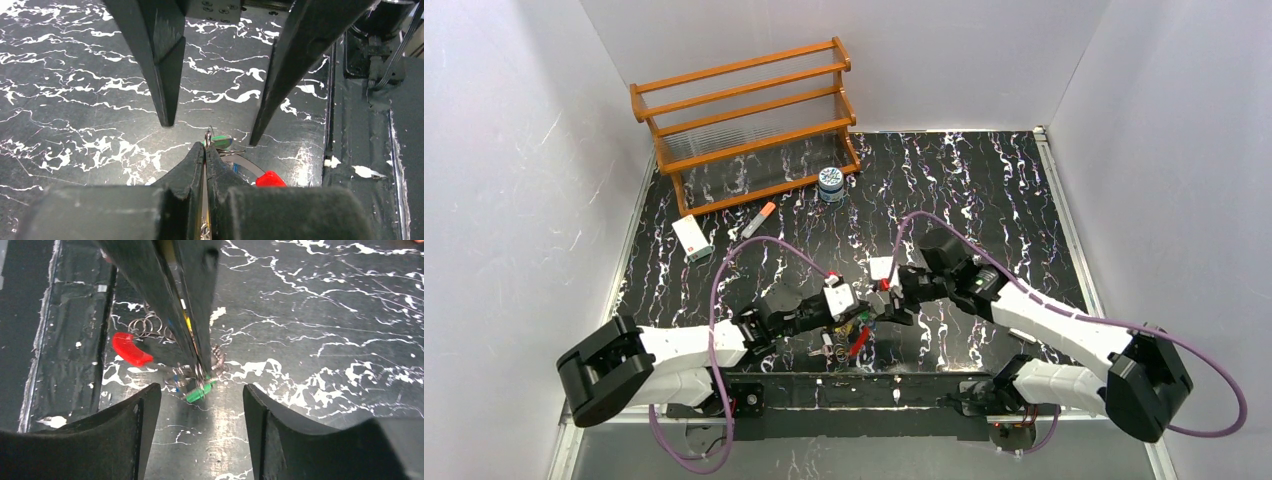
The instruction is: Put the keys on the keyring
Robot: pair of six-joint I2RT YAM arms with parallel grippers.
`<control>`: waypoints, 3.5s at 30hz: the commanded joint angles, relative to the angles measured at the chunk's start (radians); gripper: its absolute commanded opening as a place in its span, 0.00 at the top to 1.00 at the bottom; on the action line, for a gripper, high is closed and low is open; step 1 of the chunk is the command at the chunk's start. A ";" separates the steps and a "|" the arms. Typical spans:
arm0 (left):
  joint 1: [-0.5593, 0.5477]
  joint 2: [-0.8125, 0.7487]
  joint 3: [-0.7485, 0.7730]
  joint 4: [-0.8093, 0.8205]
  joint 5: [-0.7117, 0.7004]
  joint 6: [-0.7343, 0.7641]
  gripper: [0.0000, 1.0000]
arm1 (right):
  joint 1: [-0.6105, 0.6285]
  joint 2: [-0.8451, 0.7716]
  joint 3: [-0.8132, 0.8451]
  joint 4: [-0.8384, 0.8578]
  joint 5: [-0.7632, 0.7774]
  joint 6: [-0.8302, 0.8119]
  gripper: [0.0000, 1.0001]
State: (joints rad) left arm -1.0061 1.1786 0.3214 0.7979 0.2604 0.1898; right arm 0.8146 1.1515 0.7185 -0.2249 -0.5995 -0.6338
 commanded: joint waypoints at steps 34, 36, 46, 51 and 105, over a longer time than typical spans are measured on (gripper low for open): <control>-0.001 -0.140 -0.109 0.205 -0.013 -0.047 1.00 | -0.176 0.045 -0.091 0.376 -0.412 0.237 0.77; 0.000 -0.139 -0.108 0.205 -0.016 -0.047 1.00 | -0.177 0.047 -0.095 0.383 -0.413 0.241 0.83; 0.000 -0.141 -0.108 0.204 -0.016 -0.046 1.00 | -0.177 0.043 -0.121 0.396 -0.407 0.259 0.99; 0.000 -0.148 -0.108 0.205 -0.016 -0.046 1.00 | -0.177 0.053 -0.128 0.384 -0.386 0.260 0.99; 0.000 -0.131 -0.099 0.208 -0.007 -0.043 1.00 | -0.153 0.072 -0.145 0.561 -0.430 0.344 0.68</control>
State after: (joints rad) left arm -1.0061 1.0569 0.2047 0.9504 0.2436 0.1375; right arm 0.6567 1.2072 0.5732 0.2966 -1.0145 -0.2893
